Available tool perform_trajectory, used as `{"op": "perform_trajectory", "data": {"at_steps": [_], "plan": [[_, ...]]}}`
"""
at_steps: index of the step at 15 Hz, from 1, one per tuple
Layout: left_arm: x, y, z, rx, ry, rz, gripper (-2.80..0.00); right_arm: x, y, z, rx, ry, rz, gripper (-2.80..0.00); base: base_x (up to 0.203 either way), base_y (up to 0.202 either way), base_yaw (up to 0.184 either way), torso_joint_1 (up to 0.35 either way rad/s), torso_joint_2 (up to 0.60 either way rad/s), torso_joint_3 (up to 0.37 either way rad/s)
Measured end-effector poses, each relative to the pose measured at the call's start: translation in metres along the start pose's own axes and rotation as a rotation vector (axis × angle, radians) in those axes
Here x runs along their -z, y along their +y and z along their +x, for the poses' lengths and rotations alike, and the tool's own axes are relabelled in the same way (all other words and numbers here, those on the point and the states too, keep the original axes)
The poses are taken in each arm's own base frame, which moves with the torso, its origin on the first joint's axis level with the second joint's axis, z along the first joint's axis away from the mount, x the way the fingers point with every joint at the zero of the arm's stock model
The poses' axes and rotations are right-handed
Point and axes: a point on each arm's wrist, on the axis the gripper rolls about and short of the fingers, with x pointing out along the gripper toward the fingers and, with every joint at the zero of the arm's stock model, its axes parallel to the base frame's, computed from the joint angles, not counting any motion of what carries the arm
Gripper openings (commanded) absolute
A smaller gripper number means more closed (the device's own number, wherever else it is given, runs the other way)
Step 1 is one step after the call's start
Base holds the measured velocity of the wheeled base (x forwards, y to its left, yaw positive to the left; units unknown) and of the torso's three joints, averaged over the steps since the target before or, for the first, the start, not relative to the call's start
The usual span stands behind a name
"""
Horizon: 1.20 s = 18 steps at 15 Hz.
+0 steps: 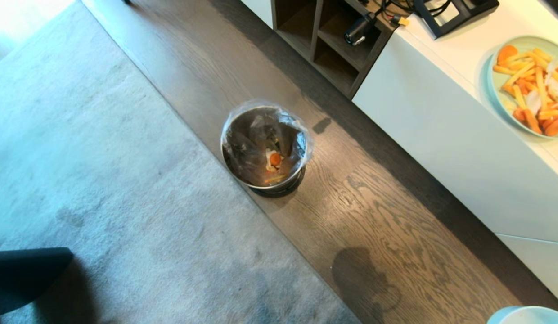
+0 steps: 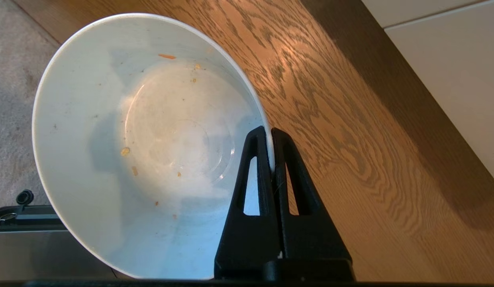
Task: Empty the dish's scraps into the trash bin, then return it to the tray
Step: Put the bowl back to the table
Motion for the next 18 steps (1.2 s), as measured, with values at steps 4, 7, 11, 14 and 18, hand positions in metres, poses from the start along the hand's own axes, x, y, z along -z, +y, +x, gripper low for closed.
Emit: {"op": "perform_trajectory", "data": {"at_steps": [4, 7, 11, 14, 18], "plan": [[0.0, 0.0, 0.0, 0.0, 0.0, 0.0, -2.8, 0.003, 0.0, -0.009, -0.032, -0.116, -0.006, -2.8, 0.0, 0.0, 0.0, 0.0, 0.0, 0.0], [0.0, 0.0, 0.0, 0.0, 0.0, 0.001, -2.8, 0.007, -0.001, -0.016, -0.035, -0.219, 0.001, -2.8, 0.0, 0.0, 0.0, 0.0, 0.0, 0.0], [0.0, 0.0, 0.0, 0.0, 0.0, 0.001, -2.8, 0.009, -0.001, -0.02, -0.038, -0.274, 0.009, -2.8, 0.0, 0.0, 0.0, 0.0, 0.0, 0.0], [0.0, 0.0, 0.0, 0.0, 0.0, 0.001, -2.8, 0.01, -0.001, -0.02, -0.038, -0.283, 0.009, -2.8, 0.0, 0.0, 0.0, 0.0, 0.0, 0.0], [0.0, 0.0, 0.0, 0.0, 0.0, 0.001, -2.8, 0.01, -0.001, -0.021, -0.038, -0.286, 0.01, -2.8, 0.0, 0.0, 0.0, 0.0, 0.0, 0.0]]}}
